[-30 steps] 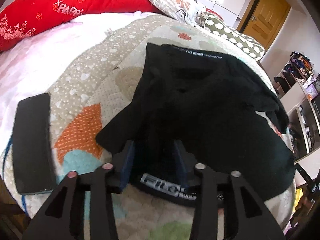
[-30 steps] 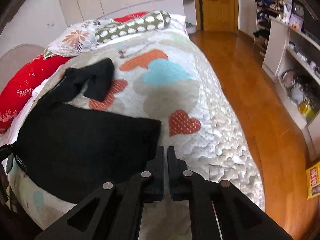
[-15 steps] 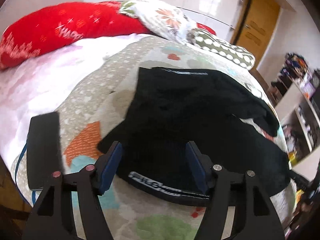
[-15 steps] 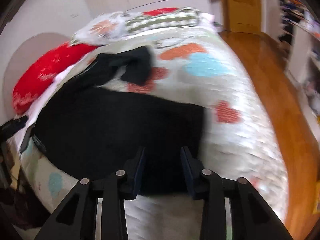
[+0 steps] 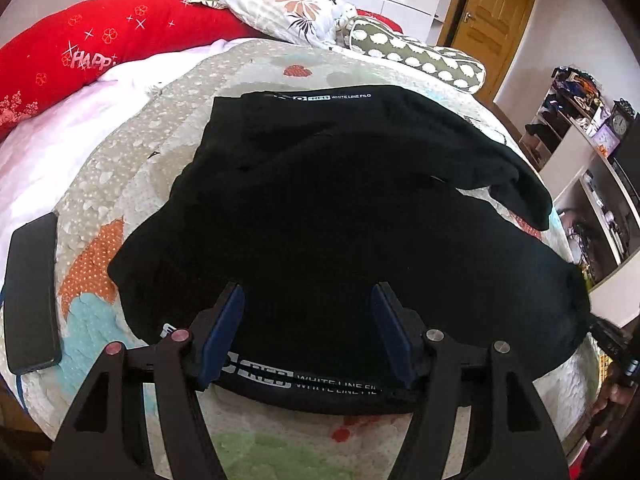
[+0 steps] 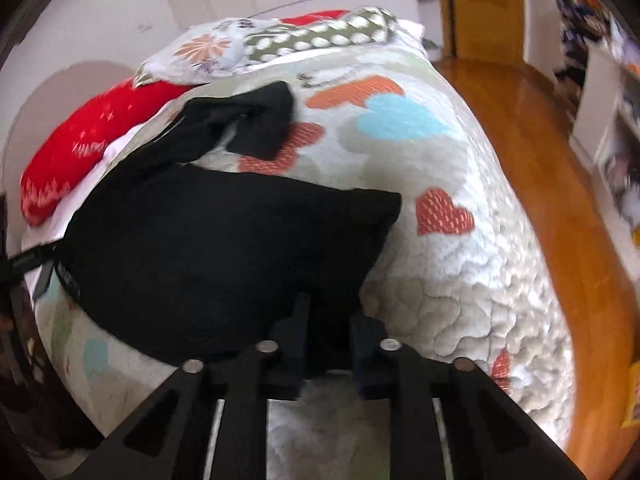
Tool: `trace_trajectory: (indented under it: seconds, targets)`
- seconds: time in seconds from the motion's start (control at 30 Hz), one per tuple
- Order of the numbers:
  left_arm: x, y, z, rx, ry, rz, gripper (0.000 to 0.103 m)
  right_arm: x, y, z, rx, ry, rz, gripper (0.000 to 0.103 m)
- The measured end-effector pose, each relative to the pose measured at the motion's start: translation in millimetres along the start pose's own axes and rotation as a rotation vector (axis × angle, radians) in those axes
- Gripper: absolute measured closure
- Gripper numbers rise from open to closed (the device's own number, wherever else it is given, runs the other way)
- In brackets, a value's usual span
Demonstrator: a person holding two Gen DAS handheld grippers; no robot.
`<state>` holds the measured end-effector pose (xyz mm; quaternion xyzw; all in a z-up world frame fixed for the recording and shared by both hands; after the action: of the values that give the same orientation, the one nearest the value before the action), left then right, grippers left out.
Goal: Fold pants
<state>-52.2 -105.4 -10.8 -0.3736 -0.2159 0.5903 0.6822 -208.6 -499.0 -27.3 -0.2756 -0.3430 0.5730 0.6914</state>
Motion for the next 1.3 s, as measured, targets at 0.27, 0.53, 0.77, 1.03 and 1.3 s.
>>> trace_trajectory:
  seconds: [0.27, 0.53, 0.77, 1.03, 1.3]
  targets:
    - [-10.8, 22.9, -22.5, 0.025, 0.000, -0.068, 0.019, -10.2, -2.1, 2.8, 0.032, 0.071, 0.003, 0.067]
    - [-4.7, -18.8, -15.3, 0.011, 0.045, -0.007, 0.019, 38.3, -78.8, -13.7, -0.113, -0.018, 0.068, 0.040]
    - [18.7, -85.5, -52.4, 0.004, 0.024, 0.096, 0.017, 97.6, -124.7, -79.9, -0.110, -0.111, 0.183, 0.039]
    - [23.7, -114.3, -115.1, 0.102, 0.050, 0.223, 0.017, 189.6, -186.8, -172.0, -0.111, -0.226, 0.323, 0.028]
    - [35.2, -126.8, -131.1, 0.123, 0.097, 0.394, 0.017, 226.3, -182.5, -279.8, 0.052, -0.200, 0.375, 0.098]
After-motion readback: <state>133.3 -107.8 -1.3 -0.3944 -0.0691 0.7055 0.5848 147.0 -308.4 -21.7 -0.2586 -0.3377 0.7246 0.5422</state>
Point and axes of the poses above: each gripper's, at about its wrist camera, not at the fingertips, and z roughly against the way its jaws point, x to its left, y to its underside, the point moved 9 cm from there along -z, roughly the way its jaws point, and after that the axes turned 14 degrees about -x, right-handed, at the moved point
